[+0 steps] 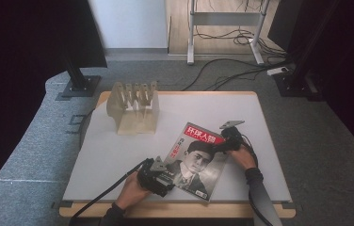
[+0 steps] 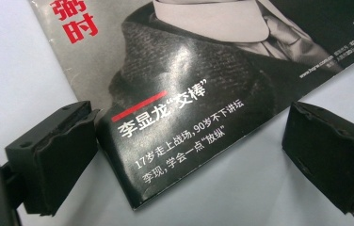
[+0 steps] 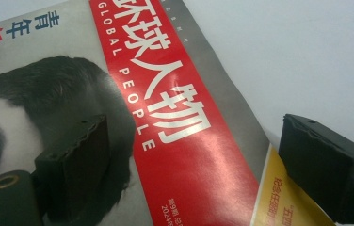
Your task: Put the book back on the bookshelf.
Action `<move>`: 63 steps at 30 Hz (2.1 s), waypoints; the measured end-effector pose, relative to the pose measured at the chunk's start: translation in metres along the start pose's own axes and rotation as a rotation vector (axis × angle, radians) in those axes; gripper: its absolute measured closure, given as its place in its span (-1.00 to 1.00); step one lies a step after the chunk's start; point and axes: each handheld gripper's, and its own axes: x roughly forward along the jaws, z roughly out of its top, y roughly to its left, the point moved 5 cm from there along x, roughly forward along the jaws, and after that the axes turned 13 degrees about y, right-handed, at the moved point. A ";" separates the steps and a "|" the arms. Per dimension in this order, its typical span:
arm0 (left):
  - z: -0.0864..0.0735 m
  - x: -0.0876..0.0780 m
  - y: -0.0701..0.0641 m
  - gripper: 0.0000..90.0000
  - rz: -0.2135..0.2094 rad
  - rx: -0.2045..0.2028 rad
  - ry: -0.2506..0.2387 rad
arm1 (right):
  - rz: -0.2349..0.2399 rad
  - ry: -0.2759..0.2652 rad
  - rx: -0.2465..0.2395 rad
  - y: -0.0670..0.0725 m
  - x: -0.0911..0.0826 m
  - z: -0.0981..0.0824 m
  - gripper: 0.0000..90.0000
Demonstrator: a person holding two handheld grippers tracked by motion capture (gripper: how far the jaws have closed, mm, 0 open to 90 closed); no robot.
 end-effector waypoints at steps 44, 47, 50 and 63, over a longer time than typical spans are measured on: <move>-0.011 -0.003 0.012 -1.00 0.048 -0.096 -0.012 | -0.072 -0.008 0.141 -0.017 -0.025 -0.031 -0.73; -0.011 -0.003 0.012 -1.00 0.048 -0.096 -0.012 | -0.063 -0.004 0.146 -0.020 -0.021 -0.028 -0.74; -0.011 -0.003 0.012 -1.00 0.048 -0.094 -0.011 | -0.059 -0.008 0.138 -0.023 -0.017 -0.024 -0.80; -0.011 -0.003 0.012 -1.00 0.048 -0.093 -0.011 | -0.030 -0.041 0.194 -0.021 -0.022 -0.023 -0.35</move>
